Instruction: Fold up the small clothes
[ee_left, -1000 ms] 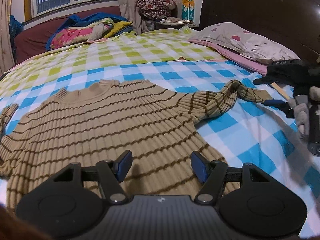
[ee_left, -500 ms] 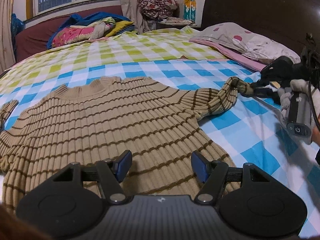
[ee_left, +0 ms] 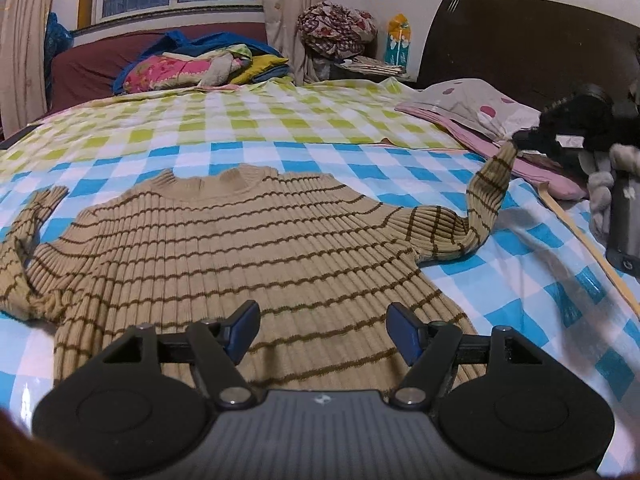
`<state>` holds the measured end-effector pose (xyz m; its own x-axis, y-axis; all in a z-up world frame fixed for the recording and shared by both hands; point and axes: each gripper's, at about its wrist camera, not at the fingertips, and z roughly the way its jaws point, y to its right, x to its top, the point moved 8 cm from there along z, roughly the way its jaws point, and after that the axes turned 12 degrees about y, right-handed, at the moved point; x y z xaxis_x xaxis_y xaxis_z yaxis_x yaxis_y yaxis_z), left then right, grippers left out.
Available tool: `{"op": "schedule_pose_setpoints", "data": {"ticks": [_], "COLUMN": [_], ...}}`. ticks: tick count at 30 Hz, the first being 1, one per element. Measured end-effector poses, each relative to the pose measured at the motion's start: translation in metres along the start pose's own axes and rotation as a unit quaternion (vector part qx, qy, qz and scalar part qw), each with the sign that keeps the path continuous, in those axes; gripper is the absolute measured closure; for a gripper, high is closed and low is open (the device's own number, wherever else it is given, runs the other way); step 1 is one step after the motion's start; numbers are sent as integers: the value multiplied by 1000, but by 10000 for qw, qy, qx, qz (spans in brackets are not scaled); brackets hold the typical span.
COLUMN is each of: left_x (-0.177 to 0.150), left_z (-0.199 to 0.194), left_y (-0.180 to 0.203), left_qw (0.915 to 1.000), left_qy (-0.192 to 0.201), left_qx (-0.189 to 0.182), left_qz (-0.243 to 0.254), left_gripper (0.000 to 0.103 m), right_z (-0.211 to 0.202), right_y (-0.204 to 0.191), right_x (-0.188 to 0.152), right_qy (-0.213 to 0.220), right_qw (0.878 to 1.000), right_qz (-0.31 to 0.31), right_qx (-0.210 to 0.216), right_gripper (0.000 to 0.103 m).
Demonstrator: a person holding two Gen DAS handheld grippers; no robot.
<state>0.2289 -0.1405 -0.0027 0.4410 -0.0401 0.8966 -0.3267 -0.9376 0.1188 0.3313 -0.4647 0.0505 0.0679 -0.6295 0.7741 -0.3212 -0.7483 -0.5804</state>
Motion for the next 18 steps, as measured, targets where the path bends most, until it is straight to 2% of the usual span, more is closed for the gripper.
{"op": "schedule_pose_setpoints", "data": {"ticks": [4,6,10,13,14,16,18], "left_x": [-3,-5,-11,-20,-22,-25,-25], "left_z": [-7,-15,-37,-56,-61,-67,-66], "left_y": [-5,-10,-30,-54,-59,-68,-70], "left_qw": [10000,10000,9999,9994,9993,9992,9992], "left_qy": [-13,-4,18,-28,-37,2,61], "left_qx": [22,19,114,289,315,372,387], "left_qz": [-35,-88,-127,-190,-191,-138,-62], "left_gripper": [28,28,28,28,28,27,27], "right_z": [-5,-3,-3,-13,-17,-25,-23], "right_y": [-2,-22,-97,-154,-163,-168,-154], "right_x": [5,3,-18,-50,-58,-73,-78], "right_qy": [63,22,-119,-377,-425,-482,-541], "right_qw": [9999,9999,9943,9830,9796,9763,9793], "right_qz": [-7,-105,-646,-1056,-1215,-1531,-1573], "right_qx": [-79,88,842,1457,1544,1450,1150], "right_gripper": [98,102,101,101,101,101,100]}}
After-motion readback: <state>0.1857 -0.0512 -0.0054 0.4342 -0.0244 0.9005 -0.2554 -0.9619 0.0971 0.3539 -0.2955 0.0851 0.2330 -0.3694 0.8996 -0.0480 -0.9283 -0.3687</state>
